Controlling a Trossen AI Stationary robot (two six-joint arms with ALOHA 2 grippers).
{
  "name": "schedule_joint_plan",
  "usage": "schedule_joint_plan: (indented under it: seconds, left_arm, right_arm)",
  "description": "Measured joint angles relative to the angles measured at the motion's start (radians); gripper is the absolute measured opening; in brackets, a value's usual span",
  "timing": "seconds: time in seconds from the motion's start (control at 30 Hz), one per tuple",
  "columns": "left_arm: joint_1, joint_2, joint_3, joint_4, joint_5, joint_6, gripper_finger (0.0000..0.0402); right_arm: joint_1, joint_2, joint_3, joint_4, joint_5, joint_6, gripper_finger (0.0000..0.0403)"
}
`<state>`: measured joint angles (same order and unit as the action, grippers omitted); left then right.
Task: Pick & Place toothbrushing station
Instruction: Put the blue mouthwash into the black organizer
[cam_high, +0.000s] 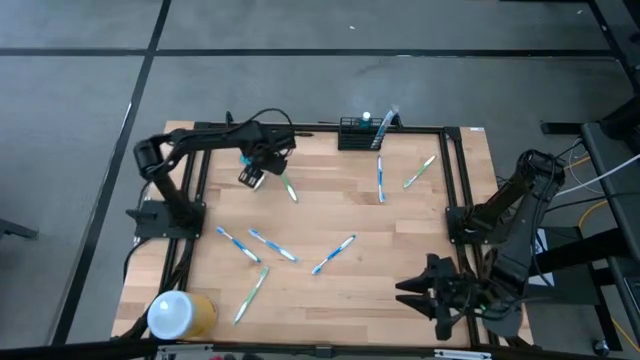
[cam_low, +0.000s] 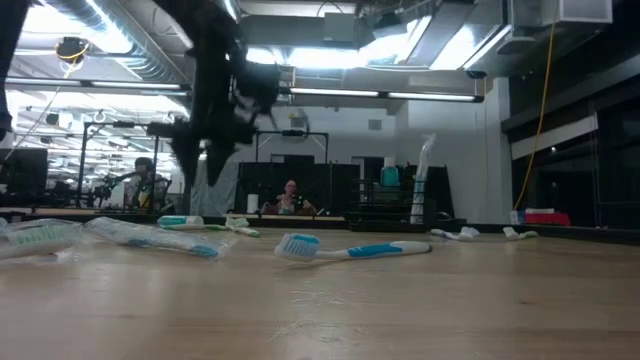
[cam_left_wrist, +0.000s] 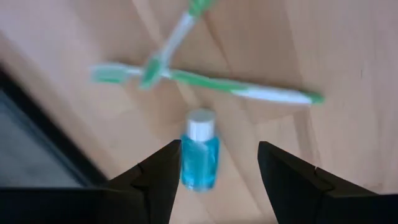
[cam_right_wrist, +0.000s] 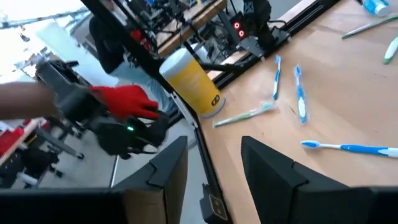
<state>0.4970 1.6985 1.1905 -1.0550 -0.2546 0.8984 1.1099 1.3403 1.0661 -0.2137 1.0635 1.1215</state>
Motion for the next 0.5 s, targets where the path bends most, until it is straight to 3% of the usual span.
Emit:
schedule_joint_plan:
  seconds: [0.17,0.5]
  left_arm:
    - [0.051,0.060,0.000,0.018,0.005,-0.001,0.0208]
    - [0.077,0.098,0.000,0.090,0.011,0.013,0.0208]
  right_arm:
    - [0.024,0.000,0.000,0.017,0.053,0.045,0.0153]
    - [0.026,0.000,0.000,0.019,0.055,0.069,0.0153]
